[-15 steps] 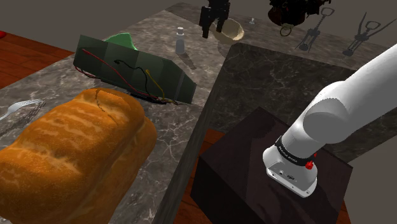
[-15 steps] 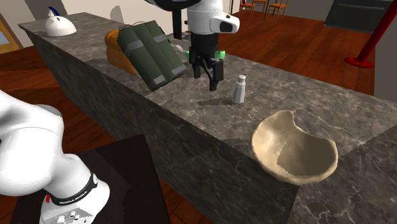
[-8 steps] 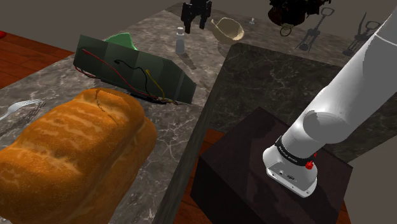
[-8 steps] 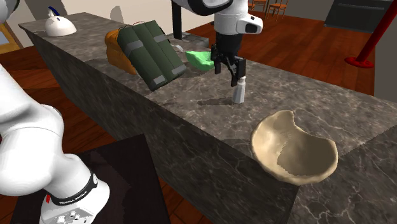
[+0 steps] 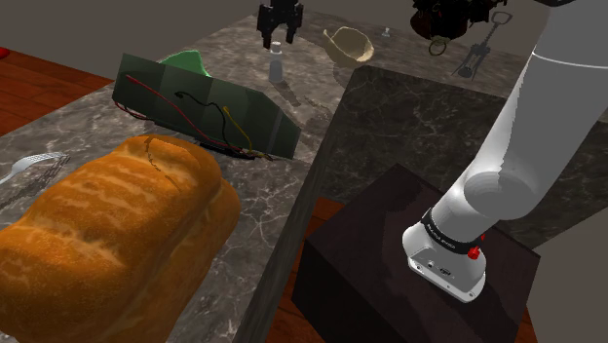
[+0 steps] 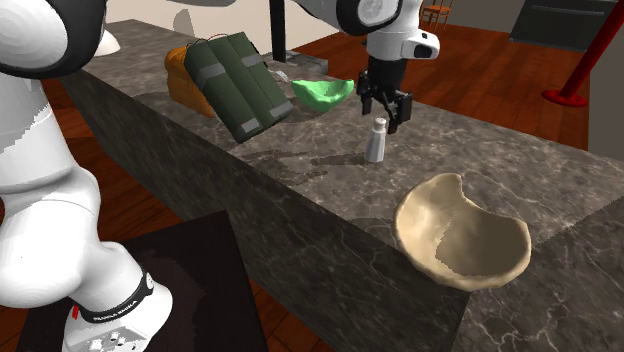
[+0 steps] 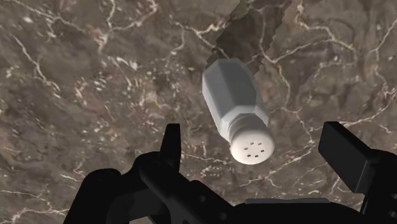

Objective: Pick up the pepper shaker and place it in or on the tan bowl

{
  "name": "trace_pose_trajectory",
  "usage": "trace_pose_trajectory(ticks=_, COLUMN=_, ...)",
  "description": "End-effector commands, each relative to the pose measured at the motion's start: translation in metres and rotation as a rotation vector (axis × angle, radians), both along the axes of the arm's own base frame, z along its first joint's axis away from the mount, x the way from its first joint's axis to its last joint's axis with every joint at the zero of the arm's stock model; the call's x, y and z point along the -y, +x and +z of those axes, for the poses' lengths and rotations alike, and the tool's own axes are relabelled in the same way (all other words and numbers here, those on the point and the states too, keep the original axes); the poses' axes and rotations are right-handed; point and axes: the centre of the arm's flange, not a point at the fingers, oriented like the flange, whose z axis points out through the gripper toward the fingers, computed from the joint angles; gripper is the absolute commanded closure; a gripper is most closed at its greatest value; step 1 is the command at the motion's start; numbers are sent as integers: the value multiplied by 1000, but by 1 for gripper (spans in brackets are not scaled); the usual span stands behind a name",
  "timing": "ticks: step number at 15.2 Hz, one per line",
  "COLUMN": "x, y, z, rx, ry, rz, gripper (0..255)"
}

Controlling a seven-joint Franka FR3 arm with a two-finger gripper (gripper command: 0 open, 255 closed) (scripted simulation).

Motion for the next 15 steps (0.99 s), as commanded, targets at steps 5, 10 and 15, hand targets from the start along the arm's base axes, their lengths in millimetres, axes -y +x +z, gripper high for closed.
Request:
trace_pose_trajectory(ticks=5, x=-1, y=4, z=-29, rx=1, ry=1, rz=0, gripper=0)
trace_pose_trajectory(ticks=10, x=-1, y=4, z=-29, rx=1, ry=1, rz=0, gripper=0)
trace_pose_trajectory(ticks=15, x=-1, y=4, z=-29, rx=1, ry=1, rz=0, gripper=255)
